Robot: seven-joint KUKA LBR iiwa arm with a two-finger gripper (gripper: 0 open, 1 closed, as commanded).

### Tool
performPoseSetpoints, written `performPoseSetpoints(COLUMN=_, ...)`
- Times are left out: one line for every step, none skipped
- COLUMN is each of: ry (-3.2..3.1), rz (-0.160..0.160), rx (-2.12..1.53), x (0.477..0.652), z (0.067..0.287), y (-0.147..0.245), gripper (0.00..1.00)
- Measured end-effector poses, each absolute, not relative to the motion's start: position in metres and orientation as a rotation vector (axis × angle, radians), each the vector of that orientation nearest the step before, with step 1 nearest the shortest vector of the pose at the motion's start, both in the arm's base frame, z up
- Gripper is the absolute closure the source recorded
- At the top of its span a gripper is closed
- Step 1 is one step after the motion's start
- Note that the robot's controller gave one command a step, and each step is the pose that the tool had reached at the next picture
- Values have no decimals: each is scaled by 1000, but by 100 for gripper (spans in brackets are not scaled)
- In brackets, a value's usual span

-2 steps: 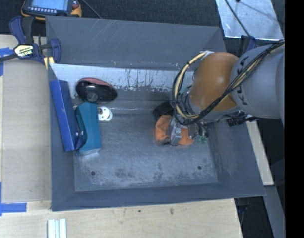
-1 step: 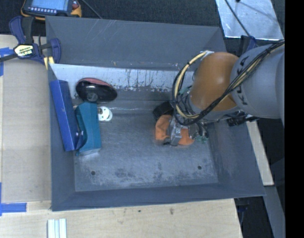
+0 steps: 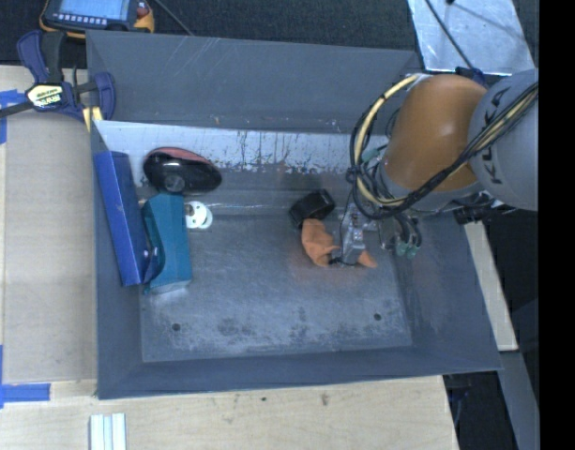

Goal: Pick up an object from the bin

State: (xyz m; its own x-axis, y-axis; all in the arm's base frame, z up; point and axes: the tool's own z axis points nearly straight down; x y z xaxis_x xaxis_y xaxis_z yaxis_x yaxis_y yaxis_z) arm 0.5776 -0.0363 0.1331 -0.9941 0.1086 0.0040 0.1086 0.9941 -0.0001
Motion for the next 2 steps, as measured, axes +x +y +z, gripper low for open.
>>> performPoseSetpoints(ry=-3149, rz=3, rx=-180, x=593, z=162, y=-33, gripper=100)
performPoseSetpoints(ry=-3131, rz=0, rx=-158, x=594, z=185, y=-26, gripper=100)
